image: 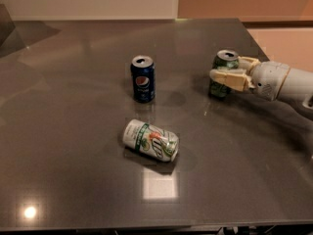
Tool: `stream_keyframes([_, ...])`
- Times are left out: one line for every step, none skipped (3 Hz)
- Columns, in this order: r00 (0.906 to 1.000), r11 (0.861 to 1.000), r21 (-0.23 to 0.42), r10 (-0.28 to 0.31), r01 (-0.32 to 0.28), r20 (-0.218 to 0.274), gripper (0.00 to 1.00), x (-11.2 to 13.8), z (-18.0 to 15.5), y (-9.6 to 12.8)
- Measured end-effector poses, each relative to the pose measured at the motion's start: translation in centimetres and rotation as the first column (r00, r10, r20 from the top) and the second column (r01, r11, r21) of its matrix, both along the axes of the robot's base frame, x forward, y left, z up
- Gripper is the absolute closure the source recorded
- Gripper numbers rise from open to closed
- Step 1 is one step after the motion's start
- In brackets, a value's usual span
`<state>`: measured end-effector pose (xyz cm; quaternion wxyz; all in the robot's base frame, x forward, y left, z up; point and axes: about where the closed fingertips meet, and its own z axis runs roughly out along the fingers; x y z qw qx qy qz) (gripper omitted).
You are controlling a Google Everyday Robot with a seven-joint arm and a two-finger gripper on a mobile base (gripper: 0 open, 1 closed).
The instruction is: Place green can upright
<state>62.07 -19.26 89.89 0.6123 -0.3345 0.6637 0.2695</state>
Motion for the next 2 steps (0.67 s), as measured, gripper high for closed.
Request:
stream_keyframes([1.0,1.0,0.0,0.004,-0.004,0.0,0.0,0.03,0.02,0.27])
stream_keyframes([1.0,1.0,0.0,0.005,-0.005,0.0,0.0,0.03,0.02,0.28])
